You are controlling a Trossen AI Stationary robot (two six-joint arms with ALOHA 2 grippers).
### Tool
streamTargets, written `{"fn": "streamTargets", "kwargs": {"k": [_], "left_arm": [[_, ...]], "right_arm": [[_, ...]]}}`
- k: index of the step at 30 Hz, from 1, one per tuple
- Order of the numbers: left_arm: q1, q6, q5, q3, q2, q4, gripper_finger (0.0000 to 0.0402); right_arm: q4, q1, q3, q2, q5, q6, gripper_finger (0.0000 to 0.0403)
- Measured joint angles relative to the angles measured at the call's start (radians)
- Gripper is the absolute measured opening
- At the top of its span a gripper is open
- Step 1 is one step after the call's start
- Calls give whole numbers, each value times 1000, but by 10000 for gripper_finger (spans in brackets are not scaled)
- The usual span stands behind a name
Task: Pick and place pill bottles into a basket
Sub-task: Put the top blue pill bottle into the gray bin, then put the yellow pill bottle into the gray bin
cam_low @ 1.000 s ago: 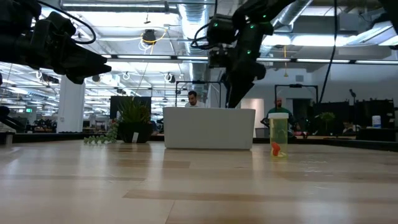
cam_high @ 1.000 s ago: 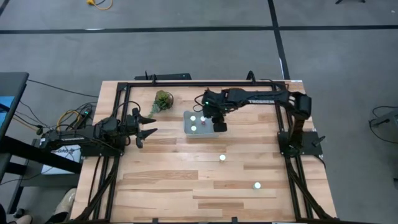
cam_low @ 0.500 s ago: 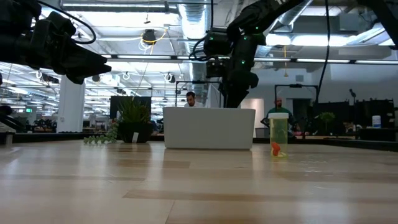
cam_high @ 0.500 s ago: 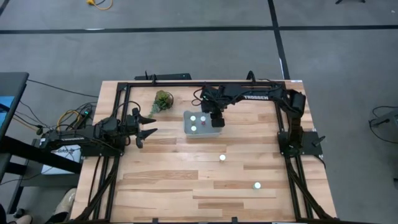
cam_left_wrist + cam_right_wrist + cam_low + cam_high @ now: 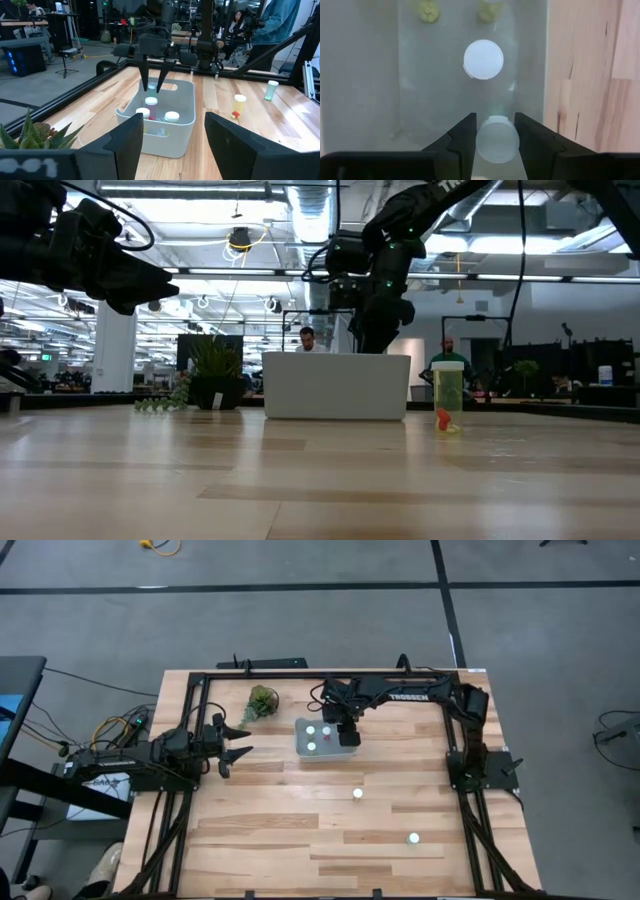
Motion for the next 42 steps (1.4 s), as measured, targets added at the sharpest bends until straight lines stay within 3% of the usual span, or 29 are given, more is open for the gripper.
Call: {"fn": "streamTargets", "kwargs": {"k": [12,23,28,34,42], "left_arm": [[0,0,0,0,0,0,201],[0,0,0,0,0,0,201],[0,0,0,0,0,0,201],[0,0,0,0,0,0,201],[0,0,0,0,0,0,201]], "right_arm": [[20,16,0,7,-6,12,139],[22,14,9,7,20,9,184],[-81,24,142,7,25,10,198],[-329,111,311,2,-26,39,210],[-541,324,328,-74,-25,202,230]]}}
